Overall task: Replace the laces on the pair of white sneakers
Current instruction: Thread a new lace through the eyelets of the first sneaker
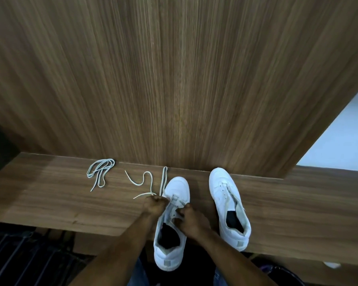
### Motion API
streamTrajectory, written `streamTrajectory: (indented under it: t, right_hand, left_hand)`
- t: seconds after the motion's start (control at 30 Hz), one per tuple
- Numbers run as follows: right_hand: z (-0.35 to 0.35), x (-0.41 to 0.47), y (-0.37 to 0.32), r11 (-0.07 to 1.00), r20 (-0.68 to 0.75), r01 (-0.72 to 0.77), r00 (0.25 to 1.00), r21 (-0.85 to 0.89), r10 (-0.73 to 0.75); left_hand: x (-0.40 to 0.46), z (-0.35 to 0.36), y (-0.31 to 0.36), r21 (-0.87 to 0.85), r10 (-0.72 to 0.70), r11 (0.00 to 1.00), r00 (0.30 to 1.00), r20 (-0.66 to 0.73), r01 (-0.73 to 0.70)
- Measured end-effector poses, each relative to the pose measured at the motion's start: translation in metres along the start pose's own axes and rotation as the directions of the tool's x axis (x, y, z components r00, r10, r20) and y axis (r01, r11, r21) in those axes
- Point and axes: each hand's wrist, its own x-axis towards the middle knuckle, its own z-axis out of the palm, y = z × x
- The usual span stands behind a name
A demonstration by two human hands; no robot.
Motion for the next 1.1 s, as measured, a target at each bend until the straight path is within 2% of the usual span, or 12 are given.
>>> streamTrajectory:
  t: [0.13,0.17,0.23,0.33,0.4,0.5,0.6,0.67,0.77,0.9,0.97,1.1]
  right_hand:
    - [-0.002,-0.002,0.0,1.0,0.003,0.008,1.0,-0.028,-0.008]
    - [-0.002,-0.002,0.0,1.0,0.002,0.009,1.0,-0.026,-0.009]
    - [-0.002,-0.002,0.001,1.0,0.004,0.01,1.0,-0.023,-0.01]
    - [-0.001,-0.001,0.002,0.999,0.009,0.02,1.0,-0.047,-0.02]
    - [-0.001,-0.001,0.003,0.998,0.019,0.025,1.0,-0.057,-0.024]
    - [0.0,0.0,0.002,0.997,0.025,0.03,0.999,-0.069,-0.028]
    - [0.001,0.0,0.002,0.998,0.029,0.026,0.999,-0.061,-0.025]
    - [0.002,0.0,0.004,0.998,0.031,0.03,0.999,-0.05,-0.029]
    - [0.001,-0.001,0.005,0.999,0.02,0.033,0.999,-0.023,-0.033]
    - [0.002,-0.001,0.005,0.996,0.005,0.057,0.998,-0.062,-0.057]
    - [0.003,-0.001,0.005,0.995,-0.002,0.052,0.999,-0.086,-0.053]
    - [0.002,-0.002,0.003,0.987,0.002,0.05,0.999,-0.155,-0.051]
  left_hand:
    - [0.004,-0.005,0.008,0.307,0.122,0.945,0.992,-0.012,-0.112]
    - [0.007,-0.006,0.011,0.318,0.152,0.939,0.988,-0.037,-0.132]
    - [0.015,-0.015,0.024,0.184,0.208,0.966,0.971,-0.121,-0.184]
    - [0.023,-0.036,0.044,0.047,0.201,0.98,0.942,-0.268,-0.195]
    - [0.03,-0.045,0.042,0.091,0.206,0.978,0.942,-0.264,-0.188]
    - [0.038,-0.048,0.028,0.155,0.114,0.985,0.961,-0.253,-0.076]
    - [0.041,-0.043,0.02,0.271,0.149,0.96,0.943,-0.297,-0.066]
    - [0.042,-0.034,0.018,0.353,0.166,0.933,0.955,-0.247,-0.071]
    - [0.053,-0.015,0.011,0.434,0.111,0.899,0.988,-0.105,-0.055]
    - [0.035,0.005,0.018,0.503,0.09,0.863,0.992,-0.083,-0.036]
    - [0.031,0.01,0.021,0.479,0.08,0.878,0.992,-0.102,-0.022]
    - [0.029,0.016,0.027,0.297,0.065,0.954,0.996,-0.069,-0.042]
